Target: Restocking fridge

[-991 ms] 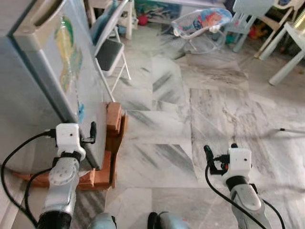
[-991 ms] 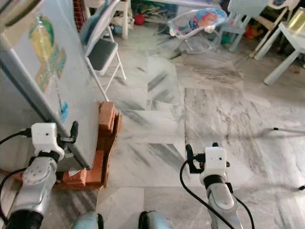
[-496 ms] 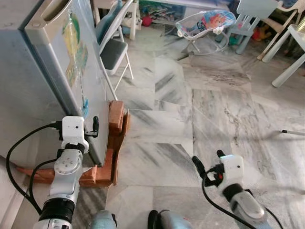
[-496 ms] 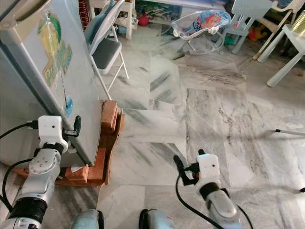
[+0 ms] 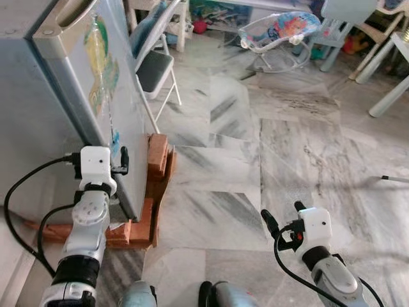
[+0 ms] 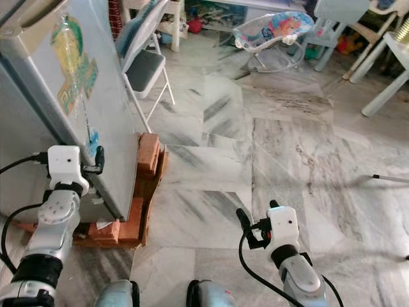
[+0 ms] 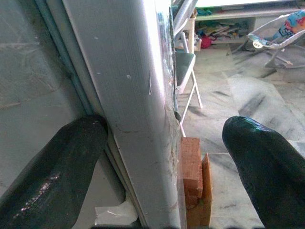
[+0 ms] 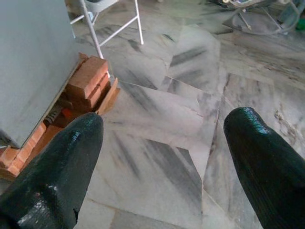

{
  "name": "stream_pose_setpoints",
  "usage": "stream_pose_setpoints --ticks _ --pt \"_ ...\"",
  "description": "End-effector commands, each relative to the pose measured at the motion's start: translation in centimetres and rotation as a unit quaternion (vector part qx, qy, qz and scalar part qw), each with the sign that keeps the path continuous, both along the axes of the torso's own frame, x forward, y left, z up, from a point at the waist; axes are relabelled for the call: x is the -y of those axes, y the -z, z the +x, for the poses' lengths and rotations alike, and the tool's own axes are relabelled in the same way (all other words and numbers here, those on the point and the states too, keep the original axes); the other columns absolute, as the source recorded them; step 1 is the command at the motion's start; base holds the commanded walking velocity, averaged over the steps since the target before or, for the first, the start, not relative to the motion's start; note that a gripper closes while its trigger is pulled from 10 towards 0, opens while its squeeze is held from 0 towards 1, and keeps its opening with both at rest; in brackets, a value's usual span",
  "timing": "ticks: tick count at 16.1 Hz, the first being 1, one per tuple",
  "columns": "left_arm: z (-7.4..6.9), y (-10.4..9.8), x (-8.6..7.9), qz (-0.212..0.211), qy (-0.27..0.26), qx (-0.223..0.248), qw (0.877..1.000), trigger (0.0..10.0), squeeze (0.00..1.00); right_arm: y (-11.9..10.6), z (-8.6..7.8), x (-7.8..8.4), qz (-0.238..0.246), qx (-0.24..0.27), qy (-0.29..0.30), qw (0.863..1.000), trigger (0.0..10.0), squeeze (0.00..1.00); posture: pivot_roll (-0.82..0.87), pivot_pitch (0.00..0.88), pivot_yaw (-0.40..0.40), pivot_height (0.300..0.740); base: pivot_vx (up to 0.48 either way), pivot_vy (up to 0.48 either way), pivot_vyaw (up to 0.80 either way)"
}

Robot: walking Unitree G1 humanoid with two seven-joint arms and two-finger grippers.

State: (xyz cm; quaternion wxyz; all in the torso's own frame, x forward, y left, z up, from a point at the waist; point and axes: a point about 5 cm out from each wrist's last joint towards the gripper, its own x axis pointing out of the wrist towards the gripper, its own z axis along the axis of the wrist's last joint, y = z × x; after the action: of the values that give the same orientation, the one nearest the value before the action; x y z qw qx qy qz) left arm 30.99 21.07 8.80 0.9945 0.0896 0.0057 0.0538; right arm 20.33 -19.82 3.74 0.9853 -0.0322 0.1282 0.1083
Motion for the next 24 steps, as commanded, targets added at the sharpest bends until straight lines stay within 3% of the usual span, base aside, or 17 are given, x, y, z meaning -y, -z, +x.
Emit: stream_pose_setpoints --ticks 1,2,3,4,5,6,7,8,10,13,16,18,21,24 --pt "1.3 -1.7 1.3 -0.004 0.034 0.022 0.999 10.0 0.00 0.4 -0.3 0.4 -0.004 -0.011 0.000 1.000 10.0 0.00 0.06 0.104 -0.090 0.740 0.000 0.000 0.00" --pt "1.8 -2.6 2.9 -0.007 0.077 0.035 0.996 10.0 0.00 0.6 -0.5 0.6 -0.007 -0.018 0.000 1.000 10.0 0.00 0.06 0.104 -0.090 0.740 0.000 0.000 0.00" --pt "2.1 -3.8 5.8 -0.014 0.150 0.054 0.987 10.0 0.00 1.0 -0.6 0.9 -0.008 -0.025 0.002 1.000 10.0 0.00 0.07 0.100 -0.094 0.740 0.000 0.000 0.00" --pt "1.6 -5.2 9.5 0.029 0.249 0.087 0.964 10.0 0.00 1.1 -0.6 0.9 -0.007 -0.028 0.000 1.000 10.0 0.00 0.08 0.097 -0.098 0.740 0.000 0.000 0.00" --pt "0.4 -5.9 12.7 0.076 0.335 0.115 0.932 10.0 0.00 1.1 -0.6 0.8 -0.008 -0.029 -0.003 1.000 10.0 0.00 0.08 0.095 -0.099 0.740 0.000 0.000 0.00" --pt "-0.8 -6.2 14.9 0.074 0.387 0.124 0.911 10.0 0.00 1.2 -0.5 0.6 -0.010 -0.030 -0.007 0.999 10.0 0.00 0.08 0.095 -0.099 0.740 0.000 0.000 0.00" --pt "-1.6 -6.3 16.1 0.050 0.413 0.122 0.901 10.0 0.00 1.3 -0.4 0.5 -0.011 -0.030 -0.009 0.999 10.0 0.00 0.08 0.092 -0.099 0.740 0.000 0.000 0.00" --pt "-1.9 -5.5 16.1 0.033 0.410 0.106 0.905 10.0 0.00 1.3 -0.4 0.5 -0.011 -0.031 -0.009 0.999 10.0 0.00 0.08 0.092 -0.099 0.740 0.000 0.000 0.00" --pt "-0.7 -4.2 13.2 0.027 0.349 0.079 0.933 10.0 0.00 1.4 -0.3 0.5 -0.009 -0.032 -0.008 0.999 10.0 0.00 0.08 0.093 -0.099 0.740 0.000 0.000 0.00" --pt "0.1 -3.7 9.3 0.024 0.286 0.058 0.956 10.0 0.00 1.5 -0.2 0.5 -0.008 -0.032 -0.009 0.999 10.0 0.00 0.08 0.092 -0.096 0.740 0.000 0.000 0.00" --pt "-1.1 -1.9 6.7 0.034 0.262 0.019 0.964 10.0 0.00 1.6 -0.2 0.5 -0.009 -0.031 -0.007 0.999 10.0 0.00 0.08 0.090 -0.089 0.740 0.000 0.000 0.00" --pt "-2.7 0.0 5.4 0.037 0.249 -0.010 0.968 10.0 0.00 1.6 -0.3 0.6 -0.007 -0.030 -0.001 1.000 10.0 0.00 0.08 0.091 -0.089 0.740 0.000 0.000 0.00" --pt "-4.1 1.1 5.0 0.030 0.240 -0.027 0.970 10.0 0.00 1.8 -0.2 0.8 -0.004 -0.031 0.002 1.000 10.0 0.00 0.08 0.091 -0.092 0.740 0.000 -0.222 0.00" --pt "-4.9 1.5 5.9 0.022 0.249 -0.033 0.968 10.0 0.00 1.9 -0.1 0.7 -0.002 -0.036 -0.002 0.999 10.0 0.00 0.09 0.089 -0.093 0.740 0.000 -0.344 0.00"
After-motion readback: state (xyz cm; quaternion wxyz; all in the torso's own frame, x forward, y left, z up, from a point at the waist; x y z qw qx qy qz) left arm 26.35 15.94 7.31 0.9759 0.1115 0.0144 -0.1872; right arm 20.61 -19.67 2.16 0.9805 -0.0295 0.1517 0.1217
